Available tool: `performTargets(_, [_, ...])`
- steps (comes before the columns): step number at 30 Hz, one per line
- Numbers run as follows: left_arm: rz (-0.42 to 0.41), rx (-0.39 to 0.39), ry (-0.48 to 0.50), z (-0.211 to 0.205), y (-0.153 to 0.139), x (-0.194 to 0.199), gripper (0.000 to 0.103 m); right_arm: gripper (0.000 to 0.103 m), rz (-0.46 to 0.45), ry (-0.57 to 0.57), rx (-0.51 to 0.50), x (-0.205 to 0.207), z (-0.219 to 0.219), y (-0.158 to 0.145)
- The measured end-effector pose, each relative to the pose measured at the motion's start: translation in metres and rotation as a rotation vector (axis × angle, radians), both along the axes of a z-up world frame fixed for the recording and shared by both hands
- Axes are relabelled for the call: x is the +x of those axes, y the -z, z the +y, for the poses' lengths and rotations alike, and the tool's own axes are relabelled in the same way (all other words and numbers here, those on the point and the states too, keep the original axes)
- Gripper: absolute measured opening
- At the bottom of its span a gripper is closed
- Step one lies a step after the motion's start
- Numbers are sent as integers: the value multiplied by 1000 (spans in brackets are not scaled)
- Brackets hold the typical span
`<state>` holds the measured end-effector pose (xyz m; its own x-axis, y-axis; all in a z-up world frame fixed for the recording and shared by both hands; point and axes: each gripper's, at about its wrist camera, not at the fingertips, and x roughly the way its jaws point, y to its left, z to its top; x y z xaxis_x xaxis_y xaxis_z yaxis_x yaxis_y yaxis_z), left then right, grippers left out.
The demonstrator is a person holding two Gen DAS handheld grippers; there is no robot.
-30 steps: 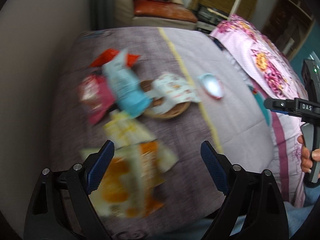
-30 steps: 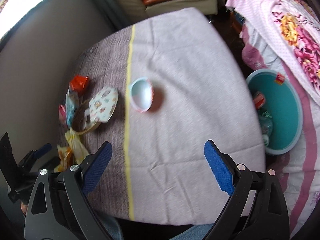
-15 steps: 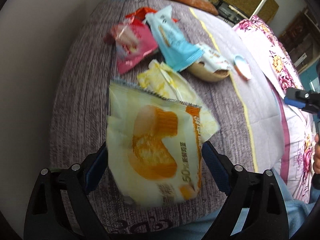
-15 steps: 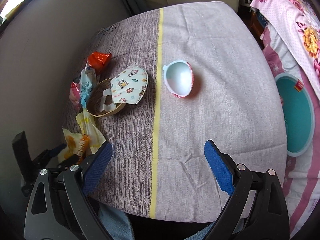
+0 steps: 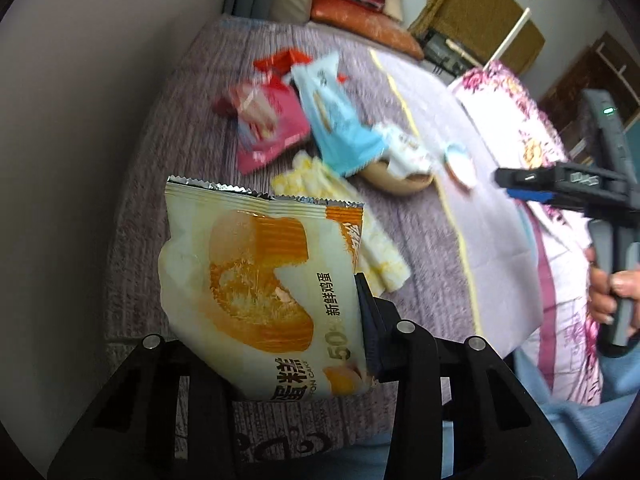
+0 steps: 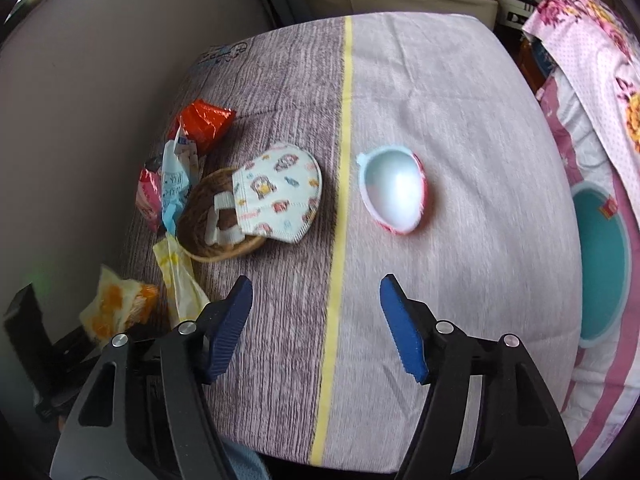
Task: Collect trash
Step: 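Grasp the yellow cake wrapper with the left tool while the right tool grasps the face mask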
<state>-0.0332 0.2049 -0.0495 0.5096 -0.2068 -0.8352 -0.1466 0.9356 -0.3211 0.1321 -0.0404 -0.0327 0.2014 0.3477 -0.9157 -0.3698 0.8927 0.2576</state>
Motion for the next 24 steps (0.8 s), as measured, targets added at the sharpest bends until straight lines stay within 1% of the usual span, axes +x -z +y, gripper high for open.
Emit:
performTargets(5, [-67,-31,-32,11,-18,20,39,64,-9,-39,-25,28,27,11])
performTargets(9, [-92,-57,-56,20,-19,44,39,64,-8,-73,-54,44,48,21])
performTargets(13, [-71,-72,-65,26,-9,61,39,64,3,-107,-85,57,68,35])
performTargets(17, [-43,-77,-58,27,-1,67,39,64,22,-121,-99,67,77,49])
performTargets(18, [-36,-79,-55,26,1,68,39,62,28,-121,-98,68,77,51])
performTargets(19, [-31,-79,-53,25,3,70,39,51,33,-120,-91,69,76,53])
performTargets(20, [-26,-80,-52,25,5,69,39,44,36,-120,-84,69,75,54])
performTargets(21, [-22,-81,-53,25,6,71,39,33,43,-119,-67,69,73,54])
performTargets(23, [-15,-81,-56,24,8,72,39,29,31,-117,-57,66,70,54])
performTargets(24, [-14,-80,-56,23,7,72,39,25,25,-120,-49,65,69,53])
